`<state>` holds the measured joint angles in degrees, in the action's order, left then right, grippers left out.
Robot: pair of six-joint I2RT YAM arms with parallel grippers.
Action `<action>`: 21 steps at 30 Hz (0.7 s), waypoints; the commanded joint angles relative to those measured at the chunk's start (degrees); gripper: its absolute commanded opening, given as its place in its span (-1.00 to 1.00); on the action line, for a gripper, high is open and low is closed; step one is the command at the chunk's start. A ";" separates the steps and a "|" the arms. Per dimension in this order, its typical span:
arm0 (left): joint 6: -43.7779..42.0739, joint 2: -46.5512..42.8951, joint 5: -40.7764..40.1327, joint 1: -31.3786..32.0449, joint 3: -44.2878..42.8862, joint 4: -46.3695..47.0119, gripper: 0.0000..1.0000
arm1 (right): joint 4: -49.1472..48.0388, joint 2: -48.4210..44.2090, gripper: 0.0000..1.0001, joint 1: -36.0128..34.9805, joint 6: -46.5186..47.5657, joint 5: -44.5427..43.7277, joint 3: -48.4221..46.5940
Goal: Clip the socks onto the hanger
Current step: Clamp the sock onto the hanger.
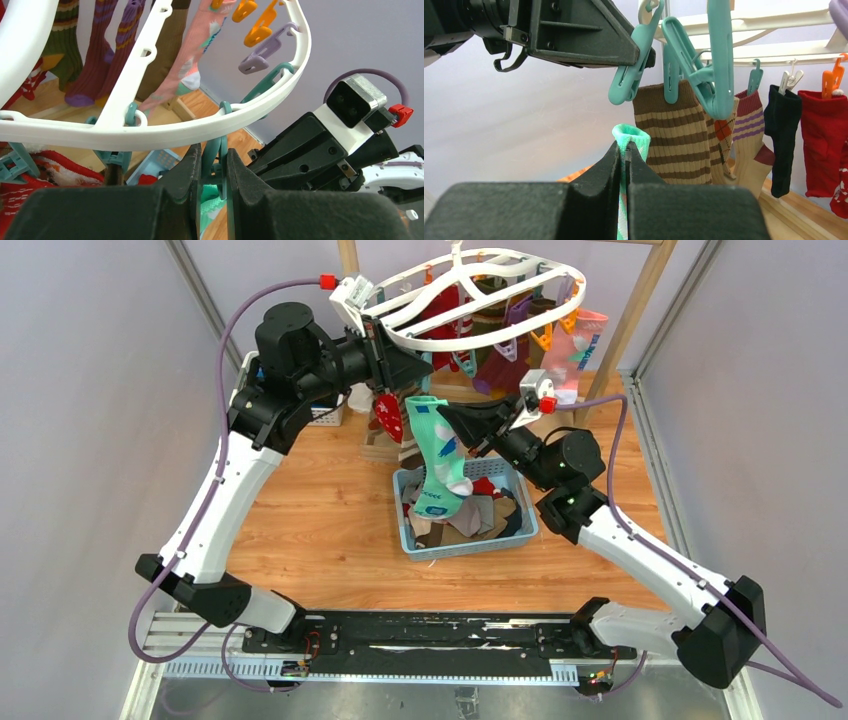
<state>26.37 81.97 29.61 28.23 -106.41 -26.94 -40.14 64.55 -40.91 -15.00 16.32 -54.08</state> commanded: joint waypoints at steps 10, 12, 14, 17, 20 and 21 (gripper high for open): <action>5.70 -1.64 7.58 -2.78 5.52 3.17 -1.00 | -10.78 1.71 -1.00 0.68 -3.07 -1.42 -0.97; 5.74 -1.71 8.33 -3.04 5.47 3.49 -1.00 | -11.90 1.57 -1.00 0.81 -3.38 -1.74 -0.43; 5.50 -1.80 8.57 -3.16 5.49 3.21 -1.00 | -12.92 1.59 -1.00 0.96 -3.76 -1.94 0.13; 5.46 -1.88 8.80 -3.18 5.82 3.42 -1.00 | -13.87 1.90 -1.00 1.30 -4.44 -2.16 0.38; 5.72 -1.99 8.80 -3.27 6.11 3.73 -1.00 | -15.13 2.47 -1.00 1.54 -5.50 -2.25 0.39; 5.86 -2.07 8.87 -3.27 6.24 3.88 -1.00 | -15.37 2.69 -1.00 1.62 -5.70 -2.25 0.34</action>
<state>31.77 81.14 36.71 25.93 -101.69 -19.20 -50.61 66.54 -40.21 -18.85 14.96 -54.04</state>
